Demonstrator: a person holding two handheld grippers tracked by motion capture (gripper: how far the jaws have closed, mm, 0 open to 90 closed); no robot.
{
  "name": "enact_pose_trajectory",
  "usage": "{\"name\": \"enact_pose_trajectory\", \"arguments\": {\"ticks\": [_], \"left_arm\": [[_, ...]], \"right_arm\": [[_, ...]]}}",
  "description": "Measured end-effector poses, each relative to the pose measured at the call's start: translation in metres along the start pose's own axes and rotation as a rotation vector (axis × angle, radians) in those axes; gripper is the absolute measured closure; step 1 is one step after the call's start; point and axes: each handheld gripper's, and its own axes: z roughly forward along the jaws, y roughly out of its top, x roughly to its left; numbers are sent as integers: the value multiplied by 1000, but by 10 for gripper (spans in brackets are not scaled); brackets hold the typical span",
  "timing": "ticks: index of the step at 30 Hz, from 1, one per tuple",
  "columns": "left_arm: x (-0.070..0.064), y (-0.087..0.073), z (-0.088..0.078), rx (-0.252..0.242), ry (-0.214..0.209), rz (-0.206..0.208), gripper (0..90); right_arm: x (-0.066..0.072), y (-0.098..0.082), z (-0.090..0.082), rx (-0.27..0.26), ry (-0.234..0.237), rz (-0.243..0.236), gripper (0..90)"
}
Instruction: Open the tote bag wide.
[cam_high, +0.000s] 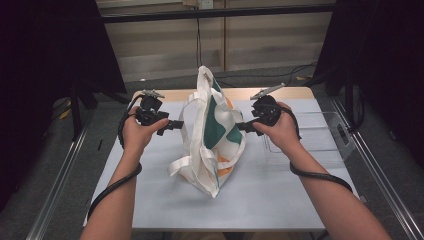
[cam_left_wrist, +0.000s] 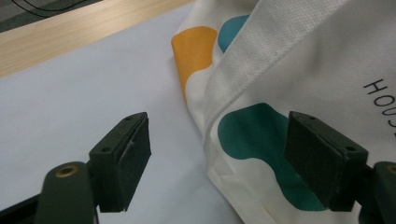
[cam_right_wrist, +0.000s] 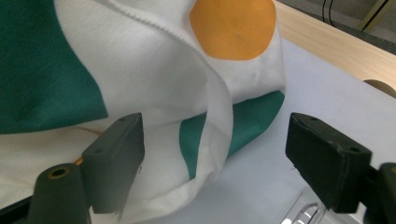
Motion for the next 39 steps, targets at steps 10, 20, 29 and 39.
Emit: {"name": "enact_pose_trajectory", "arguments": {"ticks": [10, 20, 29, 39], "left_arm": [[-1, 6, 4, 0, -5, 11, 276], [-3, 11, 5, 30, -9, 2, 588], [-4, 12, 4, 43, -18, -20, 864], [12, 1, 1, 63, 10, -89, 884]], "right_arm": [[-1, 13, 13, -13, 14, -8, 330], [-4, 16, 14, -25, 53, 4, 670], [-7, 15, 10, -19, 81, 57, 900], [-29, -3, 3, 15, 29, 133, 900]]}}
